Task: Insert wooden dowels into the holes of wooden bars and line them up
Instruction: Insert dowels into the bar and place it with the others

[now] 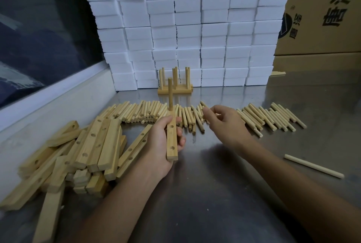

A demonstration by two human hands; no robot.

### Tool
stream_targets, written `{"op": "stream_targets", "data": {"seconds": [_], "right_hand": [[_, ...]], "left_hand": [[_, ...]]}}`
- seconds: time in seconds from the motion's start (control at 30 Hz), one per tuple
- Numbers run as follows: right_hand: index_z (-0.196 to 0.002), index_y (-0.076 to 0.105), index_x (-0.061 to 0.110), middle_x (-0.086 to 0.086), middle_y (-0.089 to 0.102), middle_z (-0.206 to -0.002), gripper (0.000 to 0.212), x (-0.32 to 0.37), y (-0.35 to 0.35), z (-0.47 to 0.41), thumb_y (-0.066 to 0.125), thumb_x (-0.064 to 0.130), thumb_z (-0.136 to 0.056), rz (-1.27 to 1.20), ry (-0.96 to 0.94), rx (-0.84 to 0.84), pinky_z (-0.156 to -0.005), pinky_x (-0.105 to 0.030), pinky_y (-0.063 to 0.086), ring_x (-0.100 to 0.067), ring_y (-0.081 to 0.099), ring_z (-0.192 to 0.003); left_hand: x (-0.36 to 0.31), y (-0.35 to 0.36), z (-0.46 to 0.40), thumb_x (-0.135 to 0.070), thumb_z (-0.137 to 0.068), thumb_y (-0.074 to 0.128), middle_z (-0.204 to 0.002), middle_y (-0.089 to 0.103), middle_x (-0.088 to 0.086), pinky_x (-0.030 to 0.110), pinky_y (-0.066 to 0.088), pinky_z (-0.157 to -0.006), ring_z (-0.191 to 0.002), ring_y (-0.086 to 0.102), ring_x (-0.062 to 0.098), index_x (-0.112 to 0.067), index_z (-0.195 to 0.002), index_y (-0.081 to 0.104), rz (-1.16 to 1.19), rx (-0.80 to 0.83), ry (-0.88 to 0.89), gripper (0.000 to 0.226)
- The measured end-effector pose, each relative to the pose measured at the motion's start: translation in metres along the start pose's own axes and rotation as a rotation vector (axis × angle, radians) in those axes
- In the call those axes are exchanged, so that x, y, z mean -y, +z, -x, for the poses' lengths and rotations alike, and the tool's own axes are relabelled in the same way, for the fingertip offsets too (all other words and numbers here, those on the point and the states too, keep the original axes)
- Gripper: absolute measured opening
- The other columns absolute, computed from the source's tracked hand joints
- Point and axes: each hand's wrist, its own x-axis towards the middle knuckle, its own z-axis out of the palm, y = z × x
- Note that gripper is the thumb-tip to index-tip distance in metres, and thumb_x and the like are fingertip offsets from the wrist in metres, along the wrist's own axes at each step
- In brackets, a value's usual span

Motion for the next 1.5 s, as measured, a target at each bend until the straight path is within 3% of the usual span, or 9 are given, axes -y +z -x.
{"op": "stream_targets", "data": {"seconds": [0.13, 0.27, 0.47, 0.67, 0.8, 0.9, 1.03, 1.23, 1.5], "right_hand": [[-0.085, 0.072, 0.004, -0.021, 0.067, -0.08, 0.046, 0.003, -0.003, 0.002, 0.055, 0.046, -0.097, -0.079, -0.024, -0.067, -0.065, -0.037, 0.05, -0.032, 0.064, -0.072], [-0.081, 0.073, 0.0, -0.023, 0.062, -0.07, 0.043, 0.005, -0.005, 0.003, 0.061, 0.04, -0.093, -0.183, 0.008, -0.057, -0.053, -0.025, 0.04, -0.015, 0.048, -0.057], [-0.078, 0.072, 0.021, -0.009, 0.071, -0.077, 0.027, 0.005, -0.003, 0.001, 0.054, 0.015, -0.098, -0.284, 0.109, -0.018, -0.063, -0.03, 0.047, -0.011, 0.054, -0.062], [-0.121, 0.059, 0.028, 0.005, 0.061, -0.063, 0.02, 0.005, -0.005, 0.0, 0.048, 0.029, -0.104, -0.46, 0.14, -0.019, -0.043, -0.021, 0.035, -0.005, 0.044, -0.046], [-0.135, 0.049, 0.023, -0.001, 0.053, -0.076, 0.03, 0.006, -0.004, -0.004, 0.042, 0.019, -0.106, -0.491, 0.25, -0.056, -0.049, -0.023, 0.036, -0.008, 0.043, -0.056], [-0.143, 0.042, 0.012, -0.006, 0.056, -0.09, 0.042, 0.007, -0.004, -0.005, 0.038, 0.0, -0.103, -0.61, 0.33, -0.03, -0.057, -0.024, 0.047, -0.01, 0.052, -0.064], [-0.116, 0.057, 0.003, -0.01, 0.07, -0.085, 0.019, 0.008, -0.005, -0.003, 0.044, 0.01, -0.105, -0.76, 0.316, 0.027, -0.066, -0.025, 0.061, -0.015, 0.071, -0.068], [-0.105, 0.071, 0.02, 0.003, 0.073, -0.092, 0.017, 0.003, -0.004, -0.001, 0.064, 0.032, -0.096, -0.514, 0.256, 0.008, -0.069, -0.025, 0.051, -0.01, 0.067, -0.084], [-0.107, 0.068, 0.003, -0.012, 0.077, -0.093, 0.022, 0.006, -0.008, -0.002, 0.073, 0.014, -0.089, -0.679, 0.247, 0.065, -0.071, -0.025, 0.06, -0.026, 0.074, -0.09]], "left_hand": [[0.0, 0.001, 0.001, -0.029, -0.098, 0.048, -0.057, 0.05, 0.004, 0.022, 0.034, -0.036, -0.043, 0.043, 0.016, -0.003, -0.108, 0.063, -0.007, 0.01, 0.006, 0.031], [0.0, 0.002, 0.002, -0.031, -0.099, 0.044, -0.058, 0.049, 0.005, 0.022, 0.029, -0.036, -0.04, 0.04, 0.015, -0.002, -0.107, 0.064, 0.008, 0.017, 0.014, 0.036], [-0.001, 0.006, 0.005, -0.024, -0.1, 0.04, -0.064, 0.051, 0.007, 0.022, 0.031, -0.038, -0.046, 0.039, 0.016, 0.001, -0.117, 0.062, 0.097, 0.029, 0.008, 0.037], [-0.001, 0.01, 0.007, -0.035, -0.105, 0.039, -0.069, 0.053, 0.006, 0.02, 0.031, -0.032, -0.041, 0.04, 0.014, -0.011, -0.111, 0.059, 0.024, -0.001, 0.001, 0.032], [0.0, 0.009, 0.006, -0.041, -0.105, 0.037, -0.064, 0.051, 0.005, 0.016, 0.023, -0.029, -0.033, 0.037, 0.014, -0.014, -0.116, 0.055, -0.031, -0.02, -0.011, 0.034], [0.002, 0.008, 0.007, -0.029, -0.103, 0.037, -0.06, 0.046, 0.004, 0.017, 0.019, -0.03, -0.032, 0.035, 0.014, -0.011, -0.102, 0.053, 0.01, 0.004, -0.013, 0.024], [0.001, 0.008, 0.006, -0.012, -0.093, 0.033, -0.064, 0.045, 0.005, 0.021, 0.014, -0.037, -0.035, 0.034, 0.015, -0.01, -0.096, 0.046, 0.048, 0.037, 0.013, 0.013], [0.004, 0.013, 0.005, -0.008, -0.102, 0.039, -0.088, 0.06, 0.017, 0.022, 0.035, -0.035, -0.049, 0.046, 0.018, -0.008, -0.103, 0.053, 0.002, 0.035, -0.007, 0.014], [0.01, 0.012, 0.004, -0.015, -0.105, 0.044, -0.098, 0.073, 0.015, 0.027, 0.046, -0.046, -0.049, 0.054, 0.017, -0.004, -0.112, 0.061, -0.127, 0.059, -0.014, 0.022]]}}
